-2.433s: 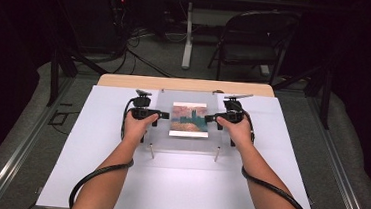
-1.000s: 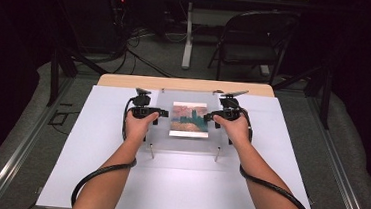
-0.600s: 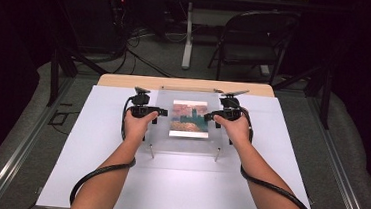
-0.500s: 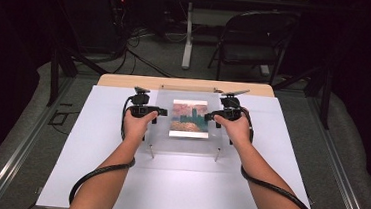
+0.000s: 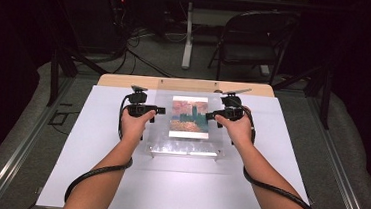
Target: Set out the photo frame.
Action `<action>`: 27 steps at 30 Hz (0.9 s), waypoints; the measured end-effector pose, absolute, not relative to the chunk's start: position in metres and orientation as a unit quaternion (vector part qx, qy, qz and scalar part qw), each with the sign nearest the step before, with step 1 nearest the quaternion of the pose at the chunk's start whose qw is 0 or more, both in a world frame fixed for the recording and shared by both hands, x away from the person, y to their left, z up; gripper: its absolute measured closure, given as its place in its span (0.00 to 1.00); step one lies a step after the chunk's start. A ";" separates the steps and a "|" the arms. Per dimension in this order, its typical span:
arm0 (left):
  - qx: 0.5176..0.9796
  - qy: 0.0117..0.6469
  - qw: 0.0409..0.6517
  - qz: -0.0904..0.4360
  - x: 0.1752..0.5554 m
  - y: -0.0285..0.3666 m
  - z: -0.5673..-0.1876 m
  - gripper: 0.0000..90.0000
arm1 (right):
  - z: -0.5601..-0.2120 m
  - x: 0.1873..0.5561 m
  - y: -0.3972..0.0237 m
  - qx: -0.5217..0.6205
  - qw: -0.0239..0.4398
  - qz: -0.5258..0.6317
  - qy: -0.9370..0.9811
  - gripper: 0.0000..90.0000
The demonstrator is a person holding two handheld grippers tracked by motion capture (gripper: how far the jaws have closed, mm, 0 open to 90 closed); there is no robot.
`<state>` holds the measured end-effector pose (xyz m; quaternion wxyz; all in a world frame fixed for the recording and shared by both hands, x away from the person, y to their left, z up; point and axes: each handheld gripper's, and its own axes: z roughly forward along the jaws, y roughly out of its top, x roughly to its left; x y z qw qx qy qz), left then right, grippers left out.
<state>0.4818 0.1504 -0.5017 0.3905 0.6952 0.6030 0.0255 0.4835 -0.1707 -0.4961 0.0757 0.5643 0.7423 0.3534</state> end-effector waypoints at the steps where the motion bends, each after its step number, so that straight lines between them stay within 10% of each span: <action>1: 0.695 0.603 0.391 0.027 0.481 0.150 -0.500 0.50 | -0.495 0.483 -0.170 0.564 0.078 0.352 0.743 0.34; 27: 0.706 0.582 0.402 0.047 0.457 0.157 -0.470 0.60 | -0.465 0.458 -0.172 0.542 0.112 0.356 0.753 0.47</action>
